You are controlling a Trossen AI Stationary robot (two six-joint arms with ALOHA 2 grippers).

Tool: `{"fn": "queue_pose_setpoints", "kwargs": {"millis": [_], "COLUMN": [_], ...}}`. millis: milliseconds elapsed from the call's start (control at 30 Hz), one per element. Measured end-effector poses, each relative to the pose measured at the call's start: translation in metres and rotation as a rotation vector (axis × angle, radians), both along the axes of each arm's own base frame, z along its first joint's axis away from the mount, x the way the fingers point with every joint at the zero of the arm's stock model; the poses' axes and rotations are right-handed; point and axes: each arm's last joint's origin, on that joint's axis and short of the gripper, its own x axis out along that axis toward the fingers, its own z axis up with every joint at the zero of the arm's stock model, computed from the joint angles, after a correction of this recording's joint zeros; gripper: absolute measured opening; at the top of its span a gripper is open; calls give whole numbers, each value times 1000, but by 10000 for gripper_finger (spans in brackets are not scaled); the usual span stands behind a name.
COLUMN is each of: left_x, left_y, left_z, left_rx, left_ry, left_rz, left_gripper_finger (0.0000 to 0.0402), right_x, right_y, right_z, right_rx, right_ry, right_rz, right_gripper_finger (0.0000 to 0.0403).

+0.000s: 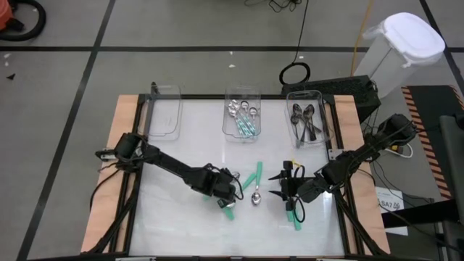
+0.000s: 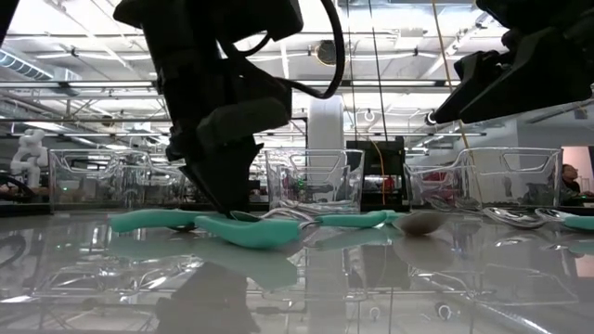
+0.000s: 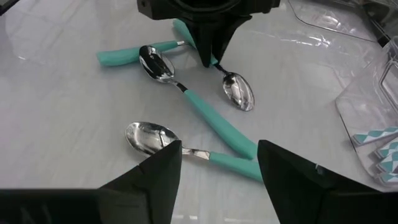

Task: Sort silverware by color (type)
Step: Put the green spoon into the left transparent bin

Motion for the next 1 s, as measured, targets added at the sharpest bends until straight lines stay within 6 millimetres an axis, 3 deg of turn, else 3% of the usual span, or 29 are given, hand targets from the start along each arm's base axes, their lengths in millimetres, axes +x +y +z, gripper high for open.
{"fn": "queue_pose_setpoints", "kwargs": {"millis": [100, 333, 667, 1000], "left_x": [0, 7, 40, 44], "left_y": [-1, -13, -44, -79], "left_z": [0, 18, 105, 197], "left_rx": [-3, 75, 241, 446], "left_ry": [-8, -24, -280, -571], "left_rz": [15, 46, -114, -166], "left_gripper_finger": [32, 31, 31, 31], "right_x": [0, 0, 15, 32], "right_y": [0, 0, 10, 23], "right_z": [0, 0, -8, -1], "right_rx": [-3, 3, 15, 117], "right_ry": [0, 0, -82, -280], "right_rz": [2, -4, 20, 102], "right_gripper_finger": [205, 205, 205, 205]}}
